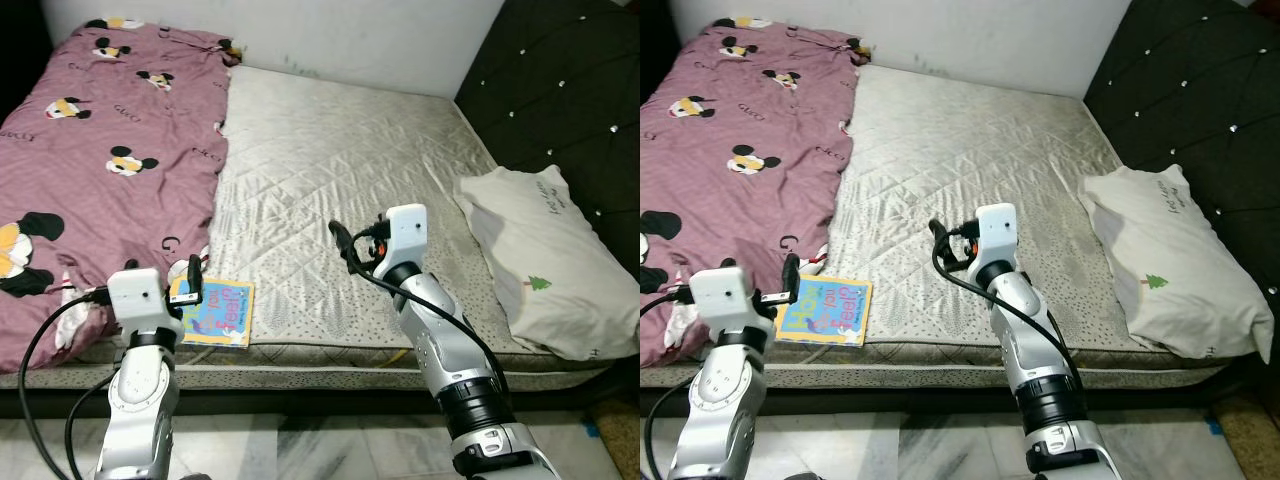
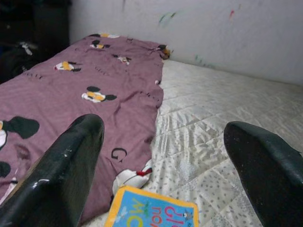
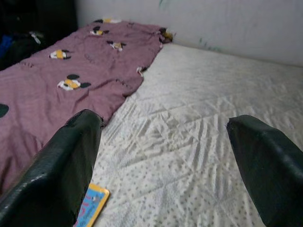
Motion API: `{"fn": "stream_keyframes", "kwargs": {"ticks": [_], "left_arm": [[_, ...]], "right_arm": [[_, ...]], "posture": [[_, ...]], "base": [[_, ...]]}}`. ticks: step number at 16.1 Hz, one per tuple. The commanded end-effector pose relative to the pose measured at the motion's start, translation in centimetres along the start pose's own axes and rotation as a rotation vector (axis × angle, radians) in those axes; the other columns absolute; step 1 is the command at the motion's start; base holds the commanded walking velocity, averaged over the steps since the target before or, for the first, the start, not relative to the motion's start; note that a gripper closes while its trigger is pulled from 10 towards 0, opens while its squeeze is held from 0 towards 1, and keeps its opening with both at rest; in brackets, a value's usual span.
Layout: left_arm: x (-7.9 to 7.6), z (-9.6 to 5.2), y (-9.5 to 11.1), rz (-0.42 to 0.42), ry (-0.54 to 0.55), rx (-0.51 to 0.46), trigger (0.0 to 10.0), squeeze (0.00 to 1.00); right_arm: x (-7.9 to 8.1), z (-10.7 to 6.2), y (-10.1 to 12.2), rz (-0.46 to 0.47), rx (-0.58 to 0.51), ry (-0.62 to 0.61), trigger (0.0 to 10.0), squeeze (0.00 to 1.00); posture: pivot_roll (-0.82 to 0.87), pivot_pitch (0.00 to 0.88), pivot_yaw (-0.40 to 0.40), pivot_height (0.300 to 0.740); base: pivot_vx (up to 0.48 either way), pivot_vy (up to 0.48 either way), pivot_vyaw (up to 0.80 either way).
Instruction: Clean up the room
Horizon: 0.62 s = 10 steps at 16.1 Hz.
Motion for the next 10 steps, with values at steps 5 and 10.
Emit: {"fn": "stream_keyframes", "kwargs": {"ticks": [5,10], "left_arm": [[-2.0,1.6,0.3,0.014,-0.117,-0.004,10.0,0.0],[-3.3,2.6,0.4,0.027,-0.196,-0.005,10.0,0.0]], "right_arm": [[-2.4,-1.5,-0.7,0.009,-0.017,-0.131,10.0,0.0],[-3.8,-2.6,-1.1,0.009,-0.033,-0.216,10.0,0.0]], "posture": [[-0.02,0.0,-0.058,0.74],[-0.05,0.0,-0.007,0.74]], "base": [[0.0,0.0,0.0],[0.0,0.0,0.0]]}}
Point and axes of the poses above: a point about 5 cm out from each wrist's last joint towards the gripper, its own z axis pointing out of the wrist towards the gripper, its own y axis along the axis of the wrist's last joint, x = y × z, the point moved 1 cm from there along z, pointing out of the wrist towards the gripper
